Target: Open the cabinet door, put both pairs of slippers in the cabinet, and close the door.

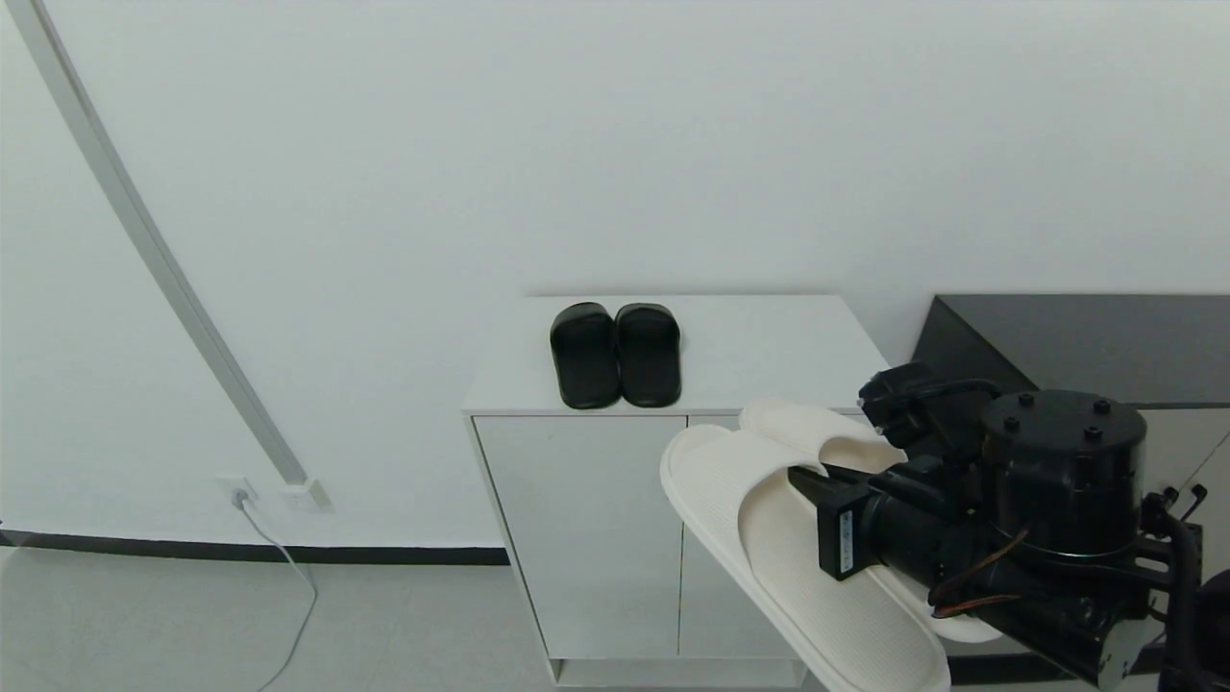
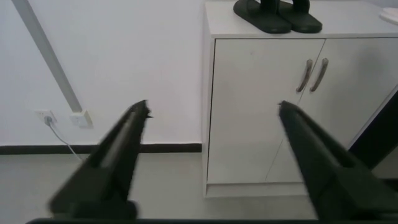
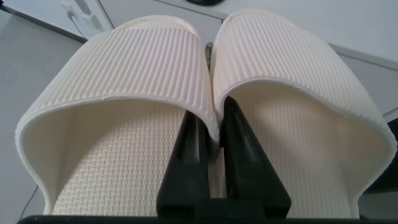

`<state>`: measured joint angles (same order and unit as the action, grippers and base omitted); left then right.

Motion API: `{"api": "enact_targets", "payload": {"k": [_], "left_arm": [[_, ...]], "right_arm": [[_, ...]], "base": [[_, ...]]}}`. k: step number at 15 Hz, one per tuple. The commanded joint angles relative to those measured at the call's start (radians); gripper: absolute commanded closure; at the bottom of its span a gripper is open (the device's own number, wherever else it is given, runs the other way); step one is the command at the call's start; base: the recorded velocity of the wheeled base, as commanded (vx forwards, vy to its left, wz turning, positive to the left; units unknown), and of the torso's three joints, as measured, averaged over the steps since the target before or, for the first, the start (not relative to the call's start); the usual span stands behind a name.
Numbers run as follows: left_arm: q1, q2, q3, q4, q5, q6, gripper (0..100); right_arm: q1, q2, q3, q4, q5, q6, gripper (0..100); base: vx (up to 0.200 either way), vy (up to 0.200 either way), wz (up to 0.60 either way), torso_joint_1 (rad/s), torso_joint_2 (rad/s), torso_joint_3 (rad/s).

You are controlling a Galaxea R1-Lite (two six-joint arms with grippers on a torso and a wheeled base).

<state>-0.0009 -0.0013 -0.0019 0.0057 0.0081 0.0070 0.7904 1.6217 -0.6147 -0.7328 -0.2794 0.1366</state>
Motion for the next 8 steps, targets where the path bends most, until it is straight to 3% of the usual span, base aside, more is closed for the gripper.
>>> {"api": "enact_targets", "payload": {"k": [1,8], "left_arm": [[-0.001,0.001,0.000,0.000,-0.002,0.002,0],[-0.001,0.001,0.000,0.000,-0.003,0.002,0]], "right_arm": [[0.001,0.004,0.004,0.000,0.000,0.000,100],[0.003,0.006,0.009,0.000,0.000,0.000,100]], "base": [[0.000,0.000,0.00,-0.139,0.34,0.203],[0.000,0.000,0.00,-0.172,0.40,0.221]]}}
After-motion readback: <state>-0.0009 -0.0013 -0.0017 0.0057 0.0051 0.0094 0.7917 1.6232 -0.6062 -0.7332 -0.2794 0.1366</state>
